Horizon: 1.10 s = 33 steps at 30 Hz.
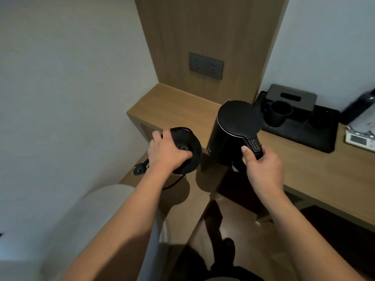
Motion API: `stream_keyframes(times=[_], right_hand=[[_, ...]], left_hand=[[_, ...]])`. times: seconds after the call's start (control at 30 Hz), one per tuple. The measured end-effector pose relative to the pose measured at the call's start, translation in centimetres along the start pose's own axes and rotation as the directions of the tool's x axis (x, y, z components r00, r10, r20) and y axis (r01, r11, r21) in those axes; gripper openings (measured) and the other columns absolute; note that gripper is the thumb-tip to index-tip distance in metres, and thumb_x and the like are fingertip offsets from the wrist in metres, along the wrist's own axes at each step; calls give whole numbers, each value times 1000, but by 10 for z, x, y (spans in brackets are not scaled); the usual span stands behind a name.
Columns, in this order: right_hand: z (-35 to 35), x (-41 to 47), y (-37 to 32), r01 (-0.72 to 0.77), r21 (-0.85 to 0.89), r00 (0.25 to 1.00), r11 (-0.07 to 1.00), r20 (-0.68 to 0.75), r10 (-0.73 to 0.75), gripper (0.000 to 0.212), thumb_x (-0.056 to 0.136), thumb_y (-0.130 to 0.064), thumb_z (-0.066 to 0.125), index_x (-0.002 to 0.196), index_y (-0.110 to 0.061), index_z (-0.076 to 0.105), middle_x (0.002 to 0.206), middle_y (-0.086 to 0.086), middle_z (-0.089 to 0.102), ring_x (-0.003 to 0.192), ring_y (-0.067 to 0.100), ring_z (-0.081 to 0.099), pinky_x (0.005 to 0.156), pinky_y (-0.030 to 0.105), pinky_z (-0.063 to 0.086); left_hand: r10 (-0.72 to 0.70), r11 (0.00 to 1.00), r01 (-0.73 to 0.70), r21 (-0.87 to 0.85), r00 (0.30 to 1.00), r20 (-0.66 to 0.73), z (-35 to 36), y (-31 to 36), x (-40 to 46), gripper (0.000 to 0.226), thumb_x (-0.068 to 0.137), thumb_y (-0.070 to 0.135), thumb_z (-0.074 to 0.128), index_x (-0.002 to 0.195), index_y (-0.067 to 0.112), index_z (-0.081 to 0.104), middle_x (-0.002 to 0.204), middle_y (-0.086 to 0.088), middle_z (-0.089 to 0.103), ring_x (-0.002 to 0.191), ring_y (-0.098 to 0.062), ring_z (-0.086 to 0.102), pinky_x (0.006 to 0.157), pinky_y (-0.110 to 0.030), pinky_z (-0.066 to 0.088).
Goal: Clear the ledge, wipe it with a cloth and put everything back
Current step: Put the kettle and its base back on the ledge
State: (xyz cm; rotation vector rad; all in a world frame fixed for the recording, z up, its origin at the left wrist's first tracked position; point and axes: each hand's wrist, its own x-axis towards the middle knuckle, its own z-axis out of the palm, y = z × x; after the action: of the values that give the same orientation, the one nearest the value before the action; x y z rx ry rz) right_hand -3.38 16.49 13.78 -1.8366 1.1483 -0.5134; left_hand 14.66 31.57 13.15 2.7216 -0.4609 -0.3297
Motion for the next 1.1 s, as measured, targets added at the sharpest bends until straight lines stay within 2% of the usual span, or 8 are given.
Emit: stream_keyframes(times=[0.2, 0.33, 0.47, 0.6, 0.77, 0.87, 0.97, 1.1], right_hand=[[-28, 50, 10, -45, 78, 990, 996, -127, 55, 25, 97, -38, 58, 114, -19, 63, 97, -2, 66, 79, 8, 58, 57, 18, 35], [-35, 70, 15, -68, 87, 981, 994, -175, 83, 24, 97, -38, 59, 112, -20, 64, 93, -5, 65, 75, 1, 54, 57, 18, 36], [-38, 91, 18, -80, 143, 978, 987, -178, 105, 18, 97, -38, 58, 104, -22, 63, 85, -8, 63, 77, 5, 58, 58, 20, 38], [-34, 114, 18, -129, 197, 969, 972, -182, 166, 20, 98, -39, 57, 106, -22, 61, 84, -7, 60, 74, 7, 55, 60, 23, 38], [-28, 142, 17, -121, 132, 954, 984, -260, 152, 15, 96, -41, 57, 91, -28, 59, 73, -1, 58, 66, 18, 53, 61, 35, 42], [-22, 159, 18, -170, 111, 939, 979, -282, 195, 16, 94, -44, 59, 93, -28, 57, 70, 2, 58, 63, 21, 52, 61, 37, 42], [-16, 166, 20, -174, 110, 929, 979, -310, 200, 14, 90, -46, 59, 87, -32, 59, 67, -2, 60, 55, 12, 51, 53, 31, 40], [-10, 168, 22, -199, 49, 930, 979, -305, 204, 12, 92, -41, 60, 100, -32, 60, 77, -10, 64, 60, 9, 56, 54, 29, 39]], left_hand=[[162, 986, -158, -52, 984, 77, 3, 67, 56, 103, 65, 47, 80, 152, 23, 30, 134, -7, 36, 122, -35, 49, 98, -48, 50], [298, 951, -307, 34, 942, 156, 6, 91, 88, 106, 66, 45, 81, 154, 21, 27, 136, -7, 36, 124, -33, 47, 101, -44, 48], [402, 891, -445, 88, 864, 303, 13, 107, 133, 114, 57, 50, 73, 156, 21, 26, 135, -6, 37, 128, -32, 41, 106, -44, 44], [466, 818, -566, 96, 752, 466, 41, 124, 190, 109, 67, 39, 81, 157, 23, 24, 139, -4, 36, 132, -29, 37, 108, -44, 41], [485, 707, -695, 133, 612, 624, 98, 149, 265, 111, 69, 37, 84, 159, 28, 20, 153, -5, 30, 141, -31, 30, 114, -44, 32], [471, 681, -717, 146, 583, 663, 129, 161, 301, 112, 67, 33, 85, 157, 33, 19, 155, -1, 28, 142, -29, 29, 115, -44, 33], [473, 629, -761, 160, 538, 698, 158, 172, 321, 109, 67, 32, 83, 156, 34, 20, 152, -1, 29, 138, -27, 32, 110, -41, 34], [526, 541, -832, 122, 449, 722, 188, 178, 331, 104, 72, 39, 79, 157, 33, 20, 154, -1, 25, 136, -29, 31, 109, -40, 33]])
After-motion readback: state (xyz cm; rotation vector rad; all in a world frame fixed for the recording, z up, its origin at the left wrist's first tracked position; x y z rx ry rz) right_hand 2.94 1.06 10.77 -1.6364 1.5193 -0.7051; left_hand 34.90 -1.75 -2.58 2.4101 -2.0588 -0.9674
